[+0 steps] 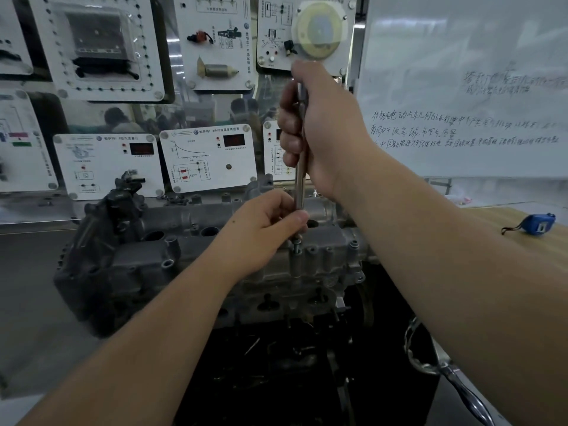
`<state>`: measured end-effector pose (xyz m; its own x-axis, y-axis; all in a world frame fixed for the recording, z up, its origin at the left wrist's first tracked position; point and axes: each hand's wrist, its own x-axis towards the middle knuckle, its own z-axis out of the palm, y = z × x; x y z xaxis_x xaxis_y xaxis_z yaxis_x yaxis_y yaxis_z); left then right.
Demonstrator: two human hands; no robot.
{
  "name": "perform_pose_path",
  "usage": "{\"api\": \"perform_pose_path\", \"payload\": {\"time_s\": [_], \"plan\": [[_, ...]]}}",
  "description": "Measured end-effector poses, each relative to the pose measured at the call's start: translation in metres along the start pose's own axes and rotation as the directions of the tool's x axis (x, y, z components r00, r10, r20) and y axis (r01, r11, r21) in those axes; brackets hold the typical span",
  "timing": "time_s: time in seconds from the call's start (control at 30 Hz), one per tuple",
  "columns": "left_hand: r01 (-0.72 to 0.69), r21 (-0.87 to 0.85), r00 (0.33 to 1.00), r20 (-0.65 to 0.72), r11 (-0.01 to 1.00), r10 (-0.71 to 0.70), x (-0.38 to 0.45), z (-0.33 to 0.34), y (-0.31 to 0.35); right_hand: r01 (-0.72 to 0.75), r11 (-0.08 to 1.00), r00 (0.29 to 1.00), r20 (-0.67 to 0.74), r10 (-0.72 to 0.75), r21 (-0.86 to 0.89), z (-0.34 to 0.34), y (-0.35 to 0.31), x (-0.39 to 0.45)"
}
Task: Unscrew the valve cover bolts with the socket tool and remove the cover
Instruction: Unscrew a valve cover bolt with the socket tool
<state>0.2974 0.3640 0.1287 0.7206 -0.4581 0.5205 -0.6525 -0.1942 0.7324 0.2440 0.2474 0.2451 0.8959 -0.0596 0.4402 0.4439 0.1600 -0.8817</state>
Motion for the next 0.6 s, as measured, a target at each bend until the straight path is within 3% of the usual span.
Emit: {"api": "perform_pose_path", "payload": {"time_s": [0.1, 0.2, 0.33, 0.47, 0.6], "plan": [[0.006, 0.038, 0.998, -0.058, 0.999, -0.004, 0.001, 0.003, 0.000, 0.030, 0.999, 0.993, -0.110, -0.035, -0.043, 0.003, -0.001, 0.001], [0.004, 0.035, 1.000, -0.031, 0.999, -0.003, 0.002, 0.001, 0.000, 0.122, 0.992, 0.978, -0.175, -0.114, 0.030, 0.005, 0.003, 0.002], [0.028, -0.081, 0.997, 0.079, 0.996, -0.021, -0.002, -0.006, 0.001, 0.134, 0.986, 0.986, -0.117, -0.123, 0.097, 0.005, 0.005, 0.000], [0.029, -0.051, 0.997, 0.071, 0.998, -0.025, -0.003, -0.006, 0.002, 0.090, 0.992, 0.996, 0.021, -0.092, 0.089, 0.000, 0.004, 0.001], [0.016, -0.003, 1.000, -0.026, 1.000, -0.016, 0.000, 0.001, 0.001, 0.097, 0.995, 0.992, -0.087, -0.094, 0.030, 0.000, 0.008, 0.003]]}}
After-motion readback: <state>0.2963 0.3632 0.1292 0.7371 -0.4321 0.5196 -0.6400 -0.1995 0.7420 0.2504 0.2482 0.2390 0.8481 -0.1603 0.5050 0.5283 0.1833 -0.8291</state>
